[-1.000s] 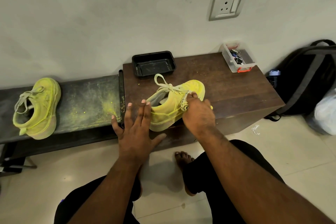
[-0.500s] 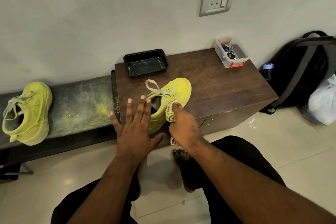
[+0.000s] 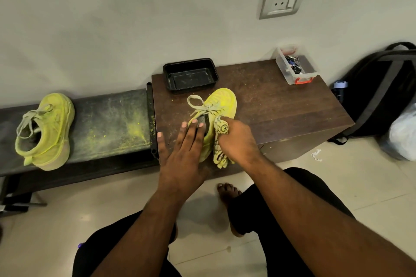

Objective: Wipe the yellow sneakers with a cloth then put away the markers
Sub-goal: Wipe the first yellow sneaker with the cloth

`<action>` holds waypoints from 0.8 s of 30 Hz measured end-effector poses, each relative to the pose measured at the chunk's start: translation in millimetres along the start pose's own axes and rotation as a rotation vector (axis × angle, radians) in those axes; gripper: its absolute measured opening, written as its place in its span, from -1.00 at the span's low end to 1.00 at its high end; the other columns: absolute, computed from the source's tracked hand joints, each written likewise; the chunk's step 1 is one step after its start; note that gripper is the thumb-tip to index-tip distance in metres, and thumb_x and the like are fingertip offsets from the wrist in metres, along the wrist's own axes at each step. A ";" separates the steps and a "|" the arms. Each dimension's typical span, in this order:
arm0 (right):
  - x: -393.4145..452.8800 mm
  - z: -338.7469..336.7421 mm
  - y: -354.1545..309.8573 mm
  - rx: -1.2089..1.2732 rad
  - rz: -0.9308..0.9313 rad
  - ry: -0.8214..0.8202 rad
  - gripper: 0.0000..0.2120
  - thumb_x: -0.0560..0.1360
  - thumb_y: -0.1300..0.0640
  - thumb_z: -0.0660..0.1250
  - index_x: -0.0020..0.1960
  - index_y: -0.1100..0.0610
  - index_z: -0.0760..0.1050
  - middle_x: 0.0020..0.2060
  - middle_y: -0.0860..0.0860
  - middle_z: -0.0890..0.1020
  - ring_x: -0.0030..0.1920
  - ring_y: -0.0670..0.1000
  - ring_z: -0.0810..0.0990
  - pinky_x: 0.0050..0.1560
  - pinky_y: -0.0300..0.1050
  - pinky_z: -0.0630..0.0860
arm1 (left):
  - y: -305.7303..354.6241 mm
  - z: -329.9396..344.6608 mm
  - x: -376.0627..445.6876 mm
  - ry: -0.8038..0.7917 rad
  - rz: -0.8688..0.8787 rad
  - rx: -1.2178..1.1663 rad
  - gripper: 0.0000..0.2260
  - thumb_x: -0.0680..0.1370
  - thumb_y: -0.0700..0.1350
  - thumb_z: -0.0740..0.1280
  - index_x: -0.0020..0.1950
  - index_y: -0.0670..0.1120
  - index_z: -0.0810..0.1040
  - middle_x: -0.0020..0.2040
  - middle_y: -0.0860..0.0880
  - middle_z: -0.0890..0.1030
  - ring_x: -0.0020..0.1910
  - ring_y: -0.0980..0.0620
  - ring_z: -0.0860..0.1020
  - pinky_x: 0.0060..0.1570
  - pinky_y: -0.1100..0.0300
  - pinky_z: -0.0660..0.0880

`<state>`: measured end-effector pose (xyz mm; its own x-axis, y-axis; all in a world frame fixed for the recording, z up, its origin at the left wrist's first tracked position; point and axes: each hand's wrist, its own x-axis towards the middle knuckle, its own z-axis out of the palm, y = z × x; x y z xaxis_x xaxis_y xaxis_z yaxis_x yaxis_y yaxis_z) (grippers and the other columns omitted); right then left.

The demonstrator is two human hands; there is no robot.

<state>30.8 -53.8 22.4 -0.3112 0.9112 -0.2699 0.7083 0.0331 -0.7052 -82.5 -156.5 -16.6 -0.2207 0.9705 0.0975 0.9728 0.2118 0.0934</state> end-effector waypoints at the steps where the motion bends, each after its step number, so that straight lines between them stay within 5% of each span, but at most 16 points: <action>1: 0.8 -2.0 1.6 -0.008 0.004 -0.007 -0.47 0.38 0.29 0.19 0.34 0.06 0.46 0.17 0.03 0.61 0.16 0.07 0.57 0.19 -0.15 0.50 | -1.1 0.0 0.5 -0.001 0.014 -0.002 -0.19 0.35 0.19 0.25 0.55 -0.03 0.09 0.55 -0.01 0.16 0.53 0.03 0.02 0.40 -0.29 -0.21; 6: 15.2 -6.7 -3.1 -0.064 0.032 0.005 -0.49 0.36 0.24 0.18 0.29 0.05 0.49 0.12 0.07 0.63 0.12 0.13 0.59 0.13 -0.06 0.55 | -3.4 -2.0 1.1 -0.020 0.056 -0.018 -0.09 0.28 0.02 0.45 0.55 0.01 0.11 0.55 0.00 0.15 0.52 0.00 0.13 0.41 -0.21 -0.21; 11: -1.2 -6.0 -7.4 0.022 -0.050 -0.079 -0.51 0.42 0.33 0.22 0.32 0.06 0.50 0.13 -0.01 0.64 0.10 -0.01 0.61 0.08 -0.26 0.50 | -1.1 -5.6 2.1 -0.056 0.055 -0.119 -0.15 0.37 0.03 0.43 0.57 0.00 0.06 0.57 0.02 0.08 0.52 0.07 -0.04 0.44 -0.12 -0.27; 19: 5.3 1.2 -4.7 0.332 0.121 -0.012 -0.76 0.40 0.31 0.24 -0.07 0.10 0.62 -0.19 -0.01 0.70 -0.14 0.03 0.67 -0.08 0.01 0.64 | -1.2 -7.0 3.7 -0.043 0.071 -0.161 -0.15 0.33 -0.16 0.46 0.55 -0.02 0.13 0.55 0.01 0.15 0.53 -0.03 0.10 0.44 -0.10 -0.16; 24: -16.7 9.2 6.2 0.568 0.193 -0.124 -0.77 0.40 0.32 0.29 -0.06 0.09 0.63 -0.19 0.01 0.72 -0.14 0.05 0.70 -0.04 0.13 0.63 | -3.1 -2.1 5.3 -0.002 0.074 -0.239 -0.29 0.40 -0.08 0.41 0.51 -0.07 0.23 0.52 -0.04 0.24 0.51 -0.09 0.15 0.43 -0.10 -0.07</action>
<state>34.6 -72.5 16.5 -0.3070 0.8231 -0.4777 0.3213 -0.3828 -0.8661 -86.9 -152.2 -14.3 -0.1489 0.9826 0.1110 0.9420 0.1068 0.3180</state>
